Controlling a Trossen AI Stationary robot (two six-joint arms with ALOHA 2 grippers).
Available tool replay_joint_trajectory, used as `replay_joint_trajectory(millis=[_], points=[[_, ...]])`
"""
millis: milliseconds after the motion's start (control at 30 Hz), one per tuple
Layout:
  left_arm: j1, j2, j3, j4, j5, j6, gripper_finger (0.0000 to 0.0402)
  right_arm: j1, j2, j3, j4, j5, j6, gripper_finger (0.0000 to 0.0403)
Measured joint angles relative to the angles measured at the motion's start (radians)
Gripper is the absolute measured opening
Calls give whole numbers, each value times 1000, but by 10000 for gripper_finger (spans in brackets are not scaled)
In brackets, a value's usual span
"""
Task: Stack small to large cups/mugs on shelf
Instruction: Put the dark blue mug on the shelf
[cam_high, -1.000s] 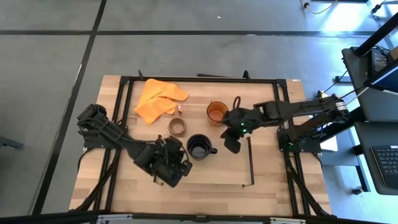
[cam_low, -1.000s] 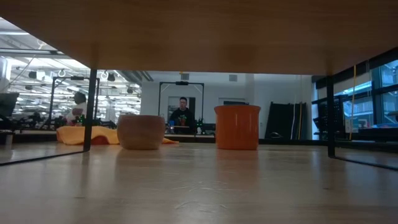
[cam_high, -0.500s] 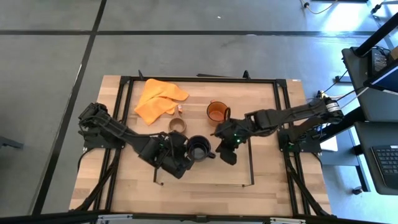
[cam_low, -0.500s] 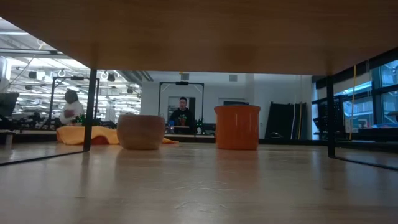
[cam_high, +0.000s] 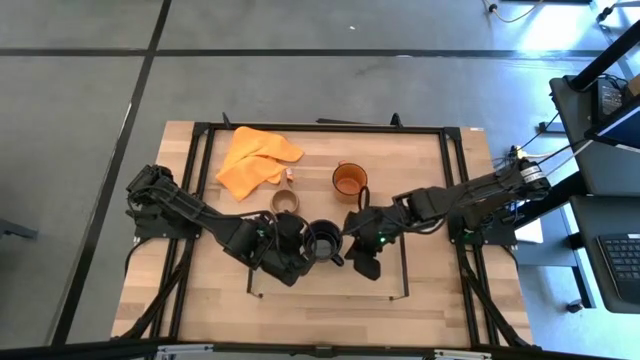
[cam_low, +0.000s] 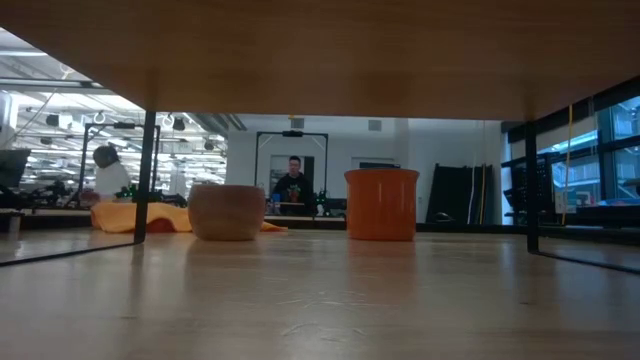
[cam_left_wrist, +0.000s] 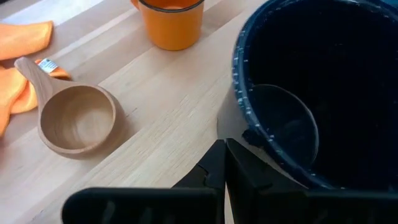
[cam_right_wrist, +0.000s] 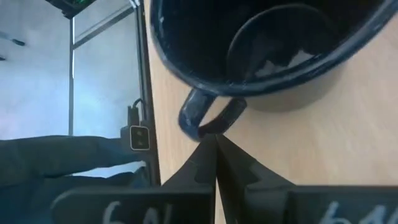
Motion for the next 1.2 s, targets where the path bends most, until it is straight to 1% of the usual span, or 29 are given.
replay_joint_trajectory(millis=[467,667,800,867,1000,1067,1200], points=[[24,0,0,40,-8,76,1,31,3,0,120,34,45,6],[36,0,0,59,12,107,3,31,2,0,128,35,47,6],[26,0,0,53,13,107,2,31,-23,0,79,40,25,6],[19,0,0,48,14,104,4,31,-43,0,57,70,13,6],[5,-2,0,38,15,81,4,28,-87,0,44,182,-10,6],[-5,-3,0,38,14,71,2,10,-100,1,38,236,-21,6],[-28,-3,0,38,12,34,4,-75,-95,2,-36,253,-25,3]])
